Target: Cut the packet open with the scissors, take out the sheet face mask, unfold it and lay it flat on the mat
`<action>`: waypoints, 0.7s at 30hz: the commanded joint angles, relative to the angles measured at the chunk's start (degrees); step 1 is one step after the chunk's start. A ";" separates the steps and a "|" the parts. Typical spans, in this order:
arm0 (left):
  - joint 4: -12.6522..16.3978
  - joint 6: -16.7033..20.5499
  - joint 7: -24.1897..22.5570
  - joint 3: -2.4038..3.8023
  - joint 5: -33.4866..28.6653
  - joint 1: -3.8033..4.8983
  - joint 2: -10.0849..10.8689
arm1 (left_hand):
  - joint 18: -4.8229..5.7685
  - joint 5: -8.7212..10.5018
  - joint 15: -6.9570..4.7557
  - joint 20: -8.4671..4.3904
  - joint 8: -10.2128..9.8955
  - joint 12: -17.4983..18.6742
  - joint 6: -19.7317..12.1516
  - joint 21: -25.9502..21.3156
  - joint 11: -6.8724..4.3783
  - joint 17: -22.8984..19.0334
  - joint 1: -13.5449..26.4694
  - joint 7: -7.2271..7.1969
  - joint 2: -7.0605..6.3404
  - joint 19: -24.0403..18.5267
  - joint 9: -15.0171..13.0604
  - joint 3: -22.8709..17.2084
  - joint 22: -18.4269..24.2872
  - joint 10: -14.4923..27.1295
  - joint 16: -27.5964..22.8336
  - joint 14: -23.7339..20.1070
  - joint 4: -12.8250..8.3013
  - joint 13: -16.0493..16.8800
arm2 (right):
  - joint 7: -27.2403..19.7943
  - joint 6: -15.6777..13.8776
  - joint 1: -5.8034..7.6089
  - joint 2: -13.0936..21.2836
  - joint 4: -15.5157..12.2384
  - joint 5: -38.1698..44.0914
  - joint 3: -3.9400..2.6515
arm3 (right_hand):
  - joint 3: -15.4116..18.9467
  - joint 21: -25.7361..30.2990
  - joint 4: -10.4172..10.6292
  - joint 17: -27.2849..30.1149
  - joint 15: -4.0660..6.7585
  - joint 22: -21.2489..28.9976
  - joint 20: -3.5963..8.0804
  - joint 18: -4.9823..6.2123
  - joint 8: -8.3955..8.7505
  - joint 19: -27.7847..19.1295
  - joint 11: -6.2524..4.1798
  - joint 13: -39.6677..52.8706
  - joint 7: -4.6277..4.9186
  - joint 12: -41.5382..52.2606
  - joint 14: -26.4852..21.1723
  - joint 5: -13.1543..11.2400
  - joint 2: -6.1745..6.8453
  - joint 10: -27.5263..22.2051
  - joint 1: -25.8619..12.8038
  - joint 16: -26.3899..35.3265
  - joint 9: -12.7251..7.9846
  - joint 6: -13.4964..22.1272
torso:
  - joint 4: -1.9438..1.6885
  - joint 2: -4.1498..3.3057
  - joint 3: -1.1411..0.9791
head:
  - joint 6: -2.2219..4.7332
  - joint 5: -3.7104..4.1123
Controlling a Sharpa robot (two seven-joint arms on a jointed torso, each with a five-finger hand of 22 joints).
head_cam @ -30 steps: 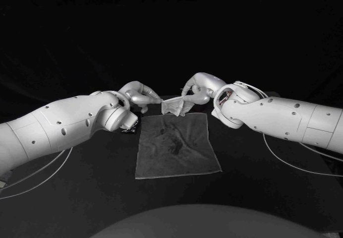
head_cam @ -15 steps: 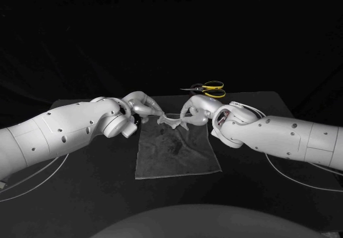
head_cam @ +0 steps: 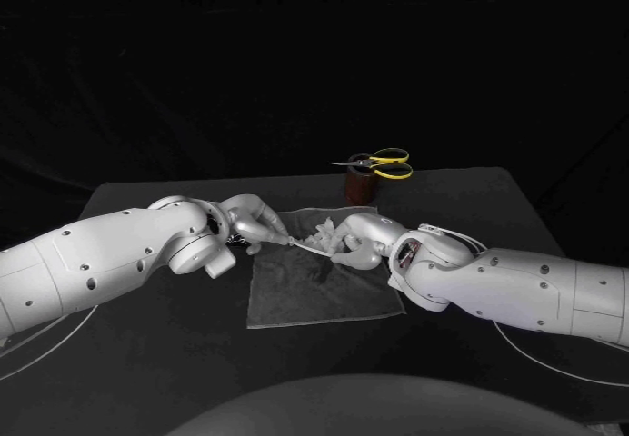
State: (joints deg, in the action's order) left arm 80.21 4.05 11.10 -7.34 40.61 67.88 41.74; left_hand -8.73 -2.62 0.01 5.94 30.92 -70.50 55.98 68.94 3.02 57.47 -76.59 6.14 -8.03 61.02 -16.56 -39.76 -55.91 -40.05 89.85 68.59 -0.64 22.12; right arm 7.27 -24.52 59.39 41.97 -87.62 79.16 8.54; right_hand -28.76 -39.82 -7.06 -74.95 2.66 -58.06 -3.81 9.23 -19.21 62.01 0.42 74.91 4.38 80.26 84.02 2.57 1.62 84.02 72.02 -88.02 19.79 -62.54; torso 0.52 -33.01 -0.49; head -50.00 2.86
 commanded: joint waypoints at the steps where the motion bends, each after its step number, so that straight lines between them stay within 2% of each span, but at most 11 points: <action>1: 1.30 -2.98 2.67 0.02 3.57 -0.23 0.99 | 0.41 -0.16 0.06 -0.01 0.15 -0.22 0.48 0.15 -0.12 0.02 -0.12 0.00 0.11 0.20 -9.60 -0.42 -0.12 -0.35 0.37 0.02 0.08 -0.07 | 1.04 0.37 -0.70 0.41 -0.94 1.14 -0.02 | -0.33 0.26 -0.08 -8.12 0.22 0.10 0.05 1.07 -0.21 -0.33 -0.36 7.13 -0.07 -0.31 3.00 0.19 -0.08 1.79 0.02 -0.09 1.75 -0.30 | 0.02 0.04 0.03 | 0.00 -0.15; 6: 3.83 -3.23 3.28 -0.01 4.24 -0.72 2.86 | 0.40 -0.16 0.06 -0.01 0.15 -0.23 0.50 0.11 -0.12 0.02 -0.10 0.00 0.09 0.15 -9.62 -0.43 -0.06 -0.36 0.36 0.02 0.08 -0.07 | 1.16 0.22 -1.48 1.03 -2.40 1.14 0.03 | -0.34 0.41 -0.09 -8.03 0.21 0.19 0.05 1.09 -0.23 -0.41 -0.36 7.13 -0.07 -0.31 2.97 0.19 -0.06 1.80 0.02 -0.07 1.76 -0.29 | 0.03 -0.04 0.07 | 0.00 -0.12; 9: 5.67 -3.36 3.64 -0.02 4.40 -1.07 4.13 | 0.40 -0.16 0.06 -0.02 0.16 -0.24 0.52 0.11 -0.12 0.09 -0.08 0.00 0.07 0.15 -9.64 -0.43 -0.06 -0.37 0.36 0.07 0.07 -0.07 | 1.29 0.11 -1.90 1.35 -3.07 1.17 0.06 | -0.34 0.41 -0.09 -8.03 0.21 0.19 0.05 1.09 -0.23 -0.41 -0.36 7.13 -0.07 -0.31 2.97 0.19 -0.06 1.80 0.02 -0.07 1.76 -0.29 | 0.05 -0.04 0.01 | 0.00 -0.22; 13: 6.93 -3.24 4.41 -0.07 4.47 -1.38 4.76 | 0.41 -0.15 0.07 -0.03 0.04 -0.32 0.48 0.13 -0.09 0.05 0.31 0.06 -0.16 0.21 -9.75 -0.34 -0.10 -0.50 0.35 0.09 0.21 -0.09 | 1.51 0.18 -2.28 1.26 -2.84 0.81 0.13 | 0.21 1.30 -0.04 -6.69 0.06 0.60 -0.04 1.09 -0.10 -0.96 -0.16 6.28 0.13 -1.51 2.34 0.17 0.90 1.25 -0.58 0.37 1.83 1.11 | -0.08 0.03 -0.01 | 0.00 -0.25; 15: 7.46 -2.97 4.92 -0.31 4.48 -1.53 4.93 | 0.43 -0.14 0.12 -0.01 -0.27 -0.46 0.13 0.08 -0.05 -0.05 1.05 0.16 -0.41 0.25 -9.88 0.04 -0.09 -0.76 0.32 0.11 0.60 -0.11 | 1.68 0.06 -2.54 1.16 -2.56 0.30 0.16 | 2.17 2.13 1.44 -4.72 -0.94 0.90 -0.49 0.89 1.96 -1.64 1.14 4.35 1.80 -4.21 1.31 0.19 2.66 -0.22 -3.16 1.05 0.85 4.54 | -0.05 0.04 -0.02 | 0.00 -0.46; 17: 7.83 -2.57 5.25 -0.64 4.45 -1.61 5.08 | 0.42 -0.15 0.13 0.00 -0.91 -0.50 -0.84 -0.01 0.00 0.01 1.19 0.46 -0.33 0.26 -9.88 0.27 -0.01 -0.91 0.29 0.23 0.68 -0.17 | 1.79 -0.12 -2.74 1.14 -2.43 -0.02 0.19 | 3.60 2.64 1.82 -3.29 -1.73 1.10 -0.97 0.71 3.59 -2.01 2.23 3.13 2.96 -5.90 0.52 0.29 4.52 -1.24 -4.24 1.52 0.05 7.12 | -0.04 0.04 -0.03 | 0.00 -0.52; 18: 8.00 -2.38 5.52 -0.80 4.43 -1.66 5.18 | 0.46 -0.13 0.24 0.04 -1.92 -0.72 -2.20 -0.01 0.18 0.15 1.44 0.67 -0.41 0.38 -9.62 0.89 -0.07 -0.99 0.28 0.41 0.77 -0.10 | 1.82 -0.28 -2.86 1.17 -2.42 -0.23 0.20 | 4.54 3.24 2.25 -2.13 -2.65 1.35 -1.61 0.48 4.83 -2.45 3.10 2.08 4.00 -7.35 -0.22 0.28 5.21 -2.23 -4.62 1.94 -0.57 9.06 | 0.06 -0.01 -0.03 | 0.00 -0.64; 19: 8.13 -2.29 5.83 -0.92 4.41 -1.71 5.28 | 0.48 -0.14 0.32 0.09 -2.44 -0.88 -2.71 -0.03 0.27 0.16 1.59 0.71 -0.54 0.44 -9.48 1.32 -0.08 -0.96 0.28 0.47 0.81 -0.03 | 1.80 -0.48 -2.96 1.24 -2.45 -0.43 0.21 | 5.23 3.57 2.44 -1.61 -3.04 1.48 -1.95 0.45 5.40 -2.64 3.53 1.66 4.37 -7.91 -0.59 0.28 5.70 -2.68 -4.68 2.12 -0.87 9.94 | 0.08 -0.01 -0.04 | 0.00 -0.69; 21: 8.29 -2.26 6.52 -1.08 4.39 -1.79 5.53 | 0.51 -0.11 0.57 0.27 -4.38 -1.53 -4.45 -0.18 0.54 0.15 2.89 0.95 -1.86 0.53 -8.74 3.18 0.01 -0.94 0.26 0.60 1.33 0.27 | 1.65 -0.84 -3.10 1.47 -2.62 -0.79 0.22 | 6.76 4.40 2.84 0.60 -3.67 1.83 -2.61 0.47 6.52 -3.19 4.13 -0.30 4.99 -10.51 -2.04 0.37 6.57 -4.54 -4.62 2.87 -1.43 11.82 | 0.11 -0.03 -0.01 | 0.00 -0.62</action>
State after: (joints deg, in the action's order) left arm 88.30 2.01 15.83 -8.45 44.49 66.10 47.14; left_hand -8.72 -2.67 0.43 6.15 27.04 -71.88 51.94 68.94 3.17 57.57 -74.29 7.04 -9.69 61.23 -25.86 -36.96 -55.94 -40.89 90.02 69.01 0.66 22.17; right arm 8.47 -24.67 56.34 43.31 -90.14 79.16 8.79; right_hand -22.38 -35.62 -4.33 -74.85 -1.02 -56.31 -6.14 9.75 -13.01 58.83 4.45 74.77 9.15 70.42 82.53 2.80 7.59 80.16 67.43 -85.35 18.51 -51.28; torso 0.52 -33.01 -0.51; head -50.00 2.27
